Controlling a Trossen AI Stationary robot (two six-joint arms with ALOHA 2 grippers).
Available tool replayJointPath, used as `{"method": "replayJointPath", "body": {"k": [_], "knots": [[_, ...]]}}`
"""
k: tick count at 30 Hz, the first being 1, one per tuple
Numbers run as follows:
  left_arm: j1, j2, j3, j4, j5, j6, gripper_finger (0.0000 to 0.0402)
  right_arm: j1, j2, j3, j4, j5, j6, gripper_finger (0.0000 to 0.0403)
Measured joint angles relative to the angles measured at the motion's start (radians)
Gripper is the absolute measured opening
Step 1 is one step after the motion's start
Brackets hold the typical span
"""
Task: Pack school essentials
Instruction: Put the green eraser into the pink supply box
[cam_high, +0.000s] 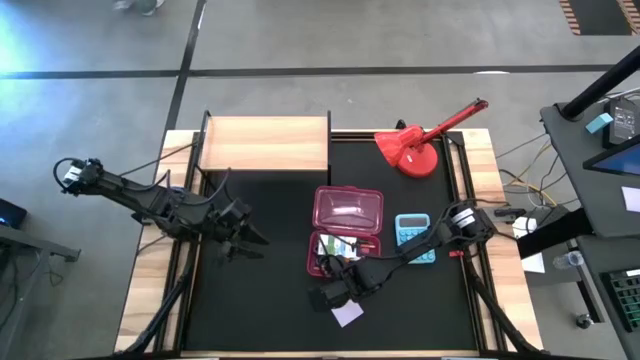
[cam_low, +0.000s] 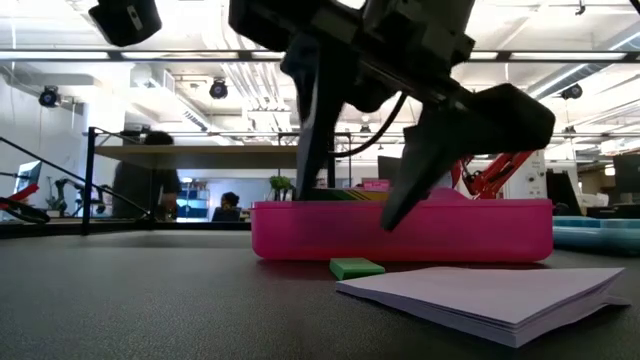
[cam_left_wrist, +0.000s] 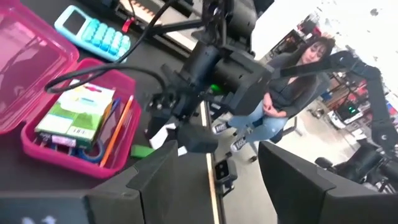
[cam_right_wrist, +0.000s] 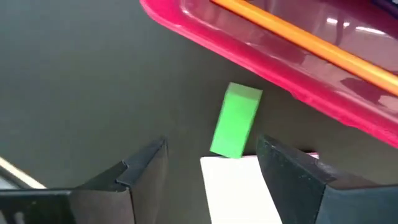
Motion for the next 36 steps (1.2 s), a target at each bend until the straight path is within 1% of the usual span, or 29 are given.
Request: {"method": "replayJointPath", "body": {"k": [6, 11, 17, 20, 23, 28, 36], "knots": [[0.000, -0.002, 0.000, -0.045, 0.005, 0.002, 0.0208, -0.001, 0.024, 0.000, -0.009, 0.008, -0.006, 0.0229], [0.000, -0.005, 0.000, -0.044, 0.005, 0.008, 0.0208, -0.025, 0.044, 0.000, -0.024, 0.012, -0.035, 0.0228], [0.000, -0.014, 0.000, -0.042, 0.005, 0.021, 0.0208, -0.056, 0.045, 0.000, -0.026, 0.066, -0.075, 0.0228], [0.000, -0.018, 0.000, -0.044, 0.006, 0.030, 0.0208, -0.069, 0.045, 0.000, -0.019, 0.060, -0.083, 0.0228], [0.000, -0.023, 0.000, -0.044, 0.021, 0.033, 0.0208, -0.067, 0.044, 0.006, -0.012, 0.031, -0.060, 0.0228], [0.000, -0.033, 0.000, -0.073, 0.029, 0.050, 0.0208, -0.027, 0.043, 0.057, -0.012, 0.007, -0.040, 0.0228], [0.000, -0.032, 0.000, -0.140, 0.031, 0.064, 0.0208, -0.011, 0.047, 0.057, -0.031, 0.063, 0.014, 0.0224]]}}
